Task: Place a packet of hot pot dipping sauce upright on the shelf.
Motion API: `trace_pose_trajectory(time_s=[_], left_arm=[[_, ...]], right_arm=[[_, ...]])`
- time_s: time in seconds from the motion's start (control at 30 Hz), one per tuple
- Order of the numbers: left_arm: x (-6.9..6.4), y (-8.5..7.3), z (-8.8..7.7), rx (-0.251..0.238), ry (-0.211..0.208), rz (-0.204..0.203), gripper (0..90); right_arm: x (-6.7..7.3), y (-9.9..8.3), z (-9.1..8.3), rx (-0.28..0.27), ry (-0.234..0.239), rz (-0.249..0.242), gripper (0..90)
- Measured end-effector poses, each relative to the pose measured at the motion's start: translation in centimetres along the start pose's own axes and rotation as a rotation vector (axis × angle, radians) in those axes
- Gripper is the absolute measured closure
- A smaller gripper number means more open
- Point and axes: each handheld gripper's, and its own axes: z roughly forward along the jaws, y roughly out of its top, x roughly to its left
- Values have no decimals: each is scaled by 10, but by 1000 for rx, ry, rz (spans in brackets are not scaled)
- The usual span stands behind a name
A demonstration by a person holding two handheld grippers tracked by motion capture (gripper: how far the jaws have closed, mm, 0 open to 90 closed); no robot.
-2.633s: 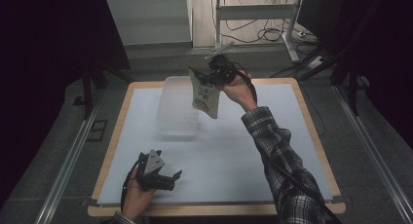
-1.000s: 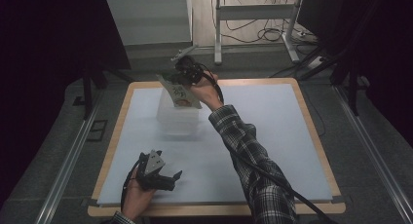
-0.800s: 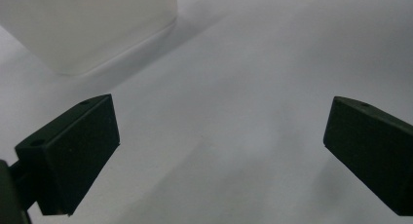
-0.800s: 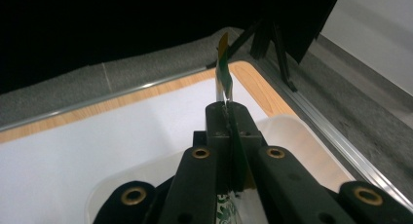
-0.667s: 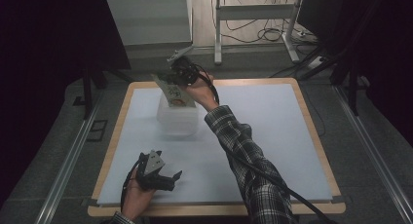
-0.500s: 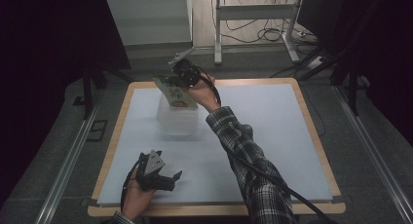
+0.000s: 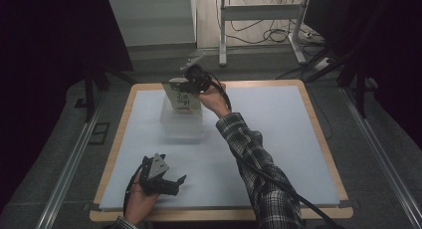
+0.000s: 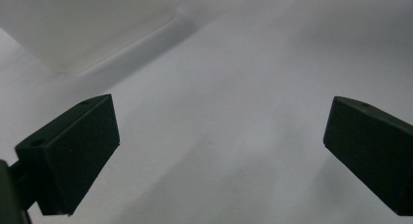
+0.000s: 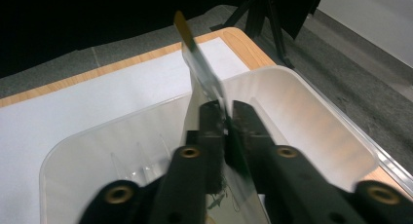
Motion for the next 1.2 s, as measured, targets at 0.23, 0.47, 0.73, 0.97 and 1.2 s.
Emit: trace_pose_trajectory(time_s=[0.23,0.47,0.73,0.97,1.2], left_arm=[[-1,0,0,2,1,1,0],[-1,0,1,7,0,3,0],[-1,0,1,10,-1,6,0],[-1,0,2,12,-2,7,0],[-2,0,2,14,-3,8,0]], right_arm=[[2,-2,-5,-3,-29,-8,653],[6,-4,-9,0,-48,-19,514],[9,-6,-13,1,-45,-14,408],[9,-7,-18,4,-32,16,346],[8,-11,-25,-9,-5,32,289]])
